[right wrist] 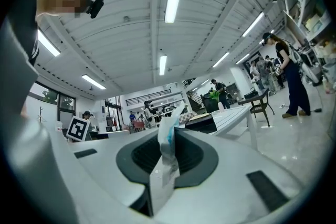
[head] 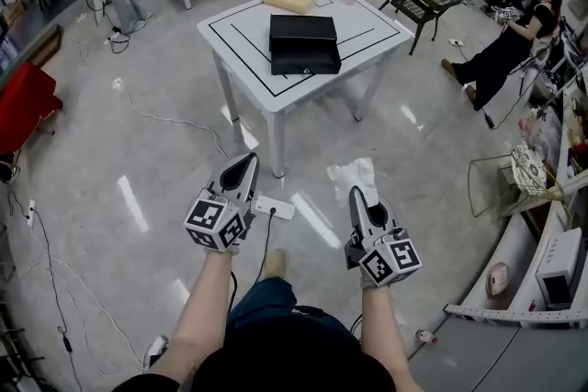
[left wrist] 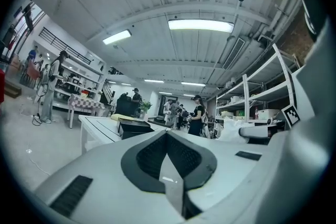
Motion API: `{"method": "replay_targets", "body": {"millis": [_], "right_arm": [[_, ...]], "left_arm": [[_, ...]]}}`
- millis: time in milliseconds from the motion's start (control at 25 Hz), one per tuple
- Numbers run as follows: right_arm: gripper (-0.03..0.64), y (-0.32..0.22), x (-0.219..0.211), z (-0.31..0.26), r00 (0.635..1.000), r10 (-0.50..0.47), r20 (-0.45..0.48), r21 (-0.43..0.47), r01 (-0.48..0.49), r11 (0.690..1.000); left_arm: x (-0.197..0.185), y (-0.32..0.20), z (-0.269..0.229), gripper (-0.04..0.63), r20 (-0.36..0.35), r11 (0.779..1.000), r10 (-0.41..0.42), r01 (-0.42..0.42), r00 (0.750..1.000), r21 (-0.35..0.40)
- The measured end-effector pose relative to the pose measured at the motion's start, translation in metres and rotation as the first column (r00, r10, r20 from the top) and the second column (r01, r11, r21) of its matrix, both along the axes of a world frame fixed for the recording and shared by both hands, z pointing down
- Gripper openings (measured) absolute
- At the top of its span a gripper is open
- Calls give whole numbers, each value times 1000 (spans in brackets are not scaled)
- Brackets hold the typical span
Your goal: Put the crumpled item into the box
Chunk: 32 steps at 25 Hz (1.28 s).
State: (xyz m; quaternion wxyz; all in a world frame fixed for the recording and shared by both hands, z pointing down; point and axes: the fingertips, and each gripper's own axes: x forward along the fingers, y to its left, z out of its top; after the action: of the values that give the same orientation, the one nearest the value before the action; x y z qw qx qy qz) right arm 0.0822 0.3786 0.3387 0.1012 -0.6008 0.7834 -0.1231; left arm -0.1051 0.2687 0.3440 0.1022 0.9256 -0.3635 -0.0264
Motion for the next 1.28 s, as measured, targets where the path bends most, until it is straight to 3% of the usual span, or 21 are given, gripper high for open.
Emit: {"method": "replay_targets", "body": {"millis": [640, 1280], "right_arm": [[49, -112, 10, 15, 999, 44, 2, 2, -44, 999], [49, -144, -7, 31, 999, 40, 31, -28, -39, 999]], "left_arm": [[12, -122, 18, 2, -21, 999, 34, -34, 999, -1], [-6, -142, 36, 2, -10, 999, 34, -34, 999, -28]]}}
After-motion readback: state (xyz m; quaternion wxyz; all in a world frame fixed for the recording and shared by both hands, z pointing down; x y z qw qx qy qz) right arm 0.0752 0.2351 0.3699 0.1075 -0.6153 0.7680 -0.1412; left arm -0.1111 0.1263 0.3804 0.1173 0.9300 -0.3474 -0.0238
